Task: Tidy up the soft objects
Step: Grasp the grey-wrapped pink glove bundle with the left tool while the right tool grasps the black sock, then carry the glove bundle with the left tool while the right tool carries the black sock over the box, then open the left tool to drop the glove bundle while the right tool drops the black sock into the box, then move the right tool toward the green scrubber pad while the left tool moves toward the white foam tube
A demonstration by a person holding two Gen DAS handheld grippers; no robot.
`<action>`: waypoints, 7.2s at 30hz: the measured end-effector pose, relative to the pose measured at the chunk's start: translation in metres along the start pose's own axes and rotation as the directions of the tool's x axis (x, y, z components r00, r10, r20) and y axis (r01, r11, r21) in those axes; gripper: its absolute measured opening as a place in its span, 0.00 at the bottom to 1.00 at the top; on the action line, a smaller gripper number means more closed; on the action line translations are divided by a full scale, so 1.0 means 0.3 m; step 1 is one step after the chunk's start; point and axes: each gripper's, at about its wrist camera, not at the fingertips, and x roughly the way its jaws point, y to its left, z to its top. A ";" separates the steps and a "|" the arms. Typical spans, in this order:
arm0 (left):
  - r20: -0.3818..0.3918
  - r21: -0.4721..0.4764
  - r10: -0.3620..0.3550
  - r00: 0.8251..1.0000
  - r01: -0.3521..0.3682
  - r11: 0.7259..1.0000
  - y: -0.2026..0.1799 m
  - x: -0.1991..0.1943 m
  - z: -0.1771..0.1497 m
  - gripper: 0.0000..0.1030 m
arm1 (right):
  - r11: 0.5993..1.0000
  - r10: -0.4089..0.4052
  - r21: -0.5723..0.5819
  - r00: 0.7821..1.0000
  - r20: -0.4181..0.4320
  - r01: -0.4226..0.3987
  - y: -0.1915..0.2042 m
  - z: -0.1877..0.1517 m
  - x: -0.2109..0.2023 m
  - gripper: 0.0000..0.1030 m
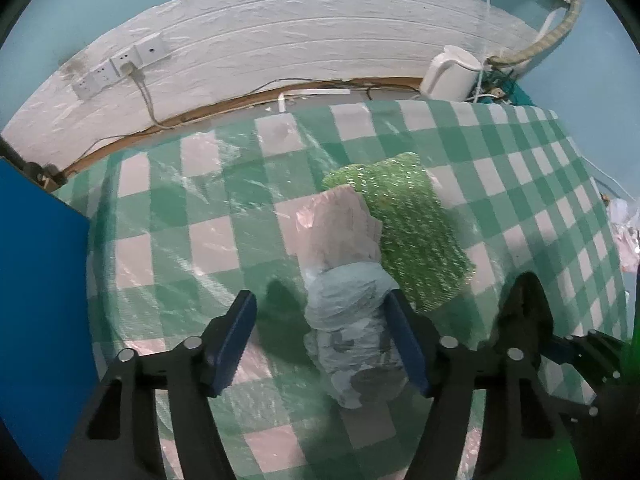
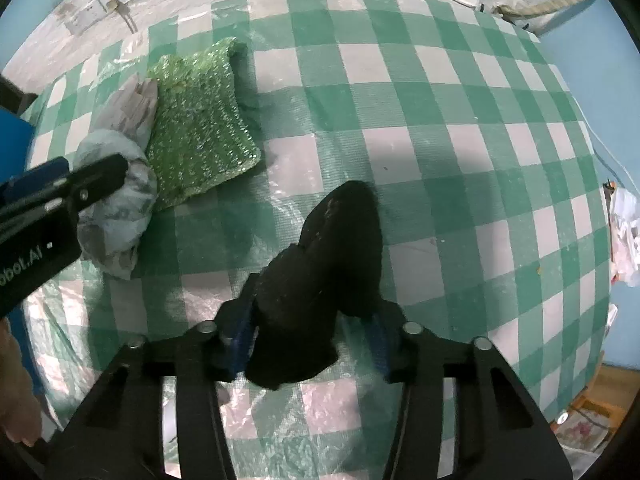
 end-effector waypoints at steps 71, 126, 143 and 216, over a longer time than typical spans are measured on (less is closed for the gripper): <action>0.199 -0.091 0.130 0.971 -0.113 0.989 0.328 -0.577 -0.249 0.25 | 0.938 0.157 -0.341 0.958 0.242 -0.067 0.452 -0.052 -0.545 0.37; 0.069 -0.336 0.272 0.960 -0.234 0.912 0.788 -0.579 -0.443 0.55 | 0.839 0.305 -0.503 0.945 0.122 -0.206 0.978 -0.077 -0.494 0.69; 0.110 -0.275 0.199 0.974 -0.163 0.947 0.673 -0.561 -0.388 0.60 | 0.890 0.266 -0.418 0.952 0.153 -0.182 0.791 -0.040 -0.483 0.71; 0.017 0.007 0.181 0.983 -0.181 0.983 0.190 -0.144 -0.105 0.63 | 0.990 0.032 -0.139 0.996 0.082 -0.020 0.246 0.224 -0.010 0.71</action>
